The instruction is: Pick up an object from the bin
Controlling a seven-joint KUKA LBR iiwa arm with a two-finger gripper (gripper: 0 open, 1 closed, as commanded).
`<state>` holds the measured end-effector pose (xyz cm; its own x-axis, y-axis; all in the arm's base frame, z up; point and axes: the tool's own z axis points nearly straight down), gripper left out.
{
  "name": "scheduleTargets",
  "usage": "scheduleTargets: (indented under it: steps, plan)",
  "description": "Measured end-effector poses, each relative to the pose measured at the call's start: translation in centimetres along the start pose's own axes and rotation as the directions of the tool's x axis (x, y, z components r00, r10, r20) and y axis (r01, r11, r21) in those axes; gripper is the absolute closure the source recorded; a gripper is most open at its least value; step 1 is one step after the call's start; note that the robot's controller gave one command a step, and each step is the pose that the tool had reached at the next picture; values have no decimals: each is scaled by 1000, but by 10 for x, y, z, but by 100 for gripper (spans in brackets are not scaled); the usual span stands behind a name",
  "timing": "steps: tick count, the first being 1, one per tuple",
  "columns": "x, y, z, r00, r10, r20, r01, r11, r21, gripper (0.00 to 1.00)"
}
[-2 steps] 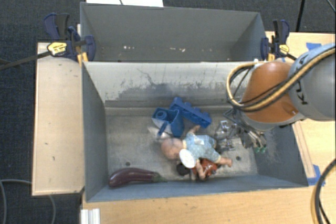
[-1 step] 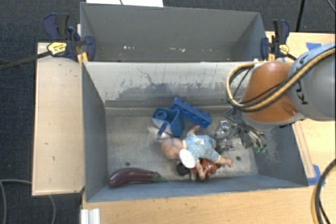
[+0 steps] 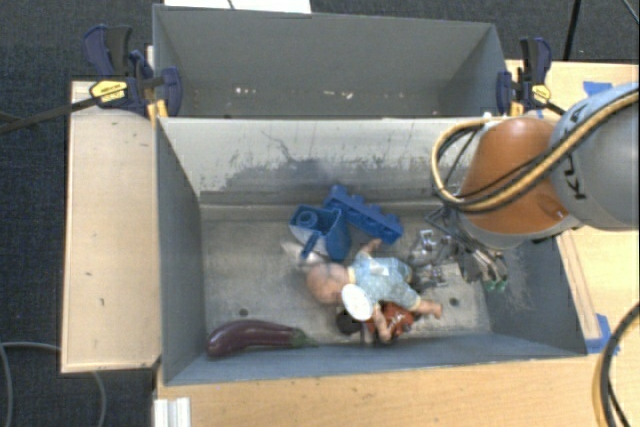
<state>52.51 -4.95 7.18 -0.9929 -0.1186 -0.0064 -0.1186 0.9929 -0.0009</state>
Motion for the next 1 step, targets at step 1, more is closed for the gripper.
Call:
scheduleTargets:
  steps: [1]
  plan:
    - [0,0,0,1000,0,0,0,1000,0,100]
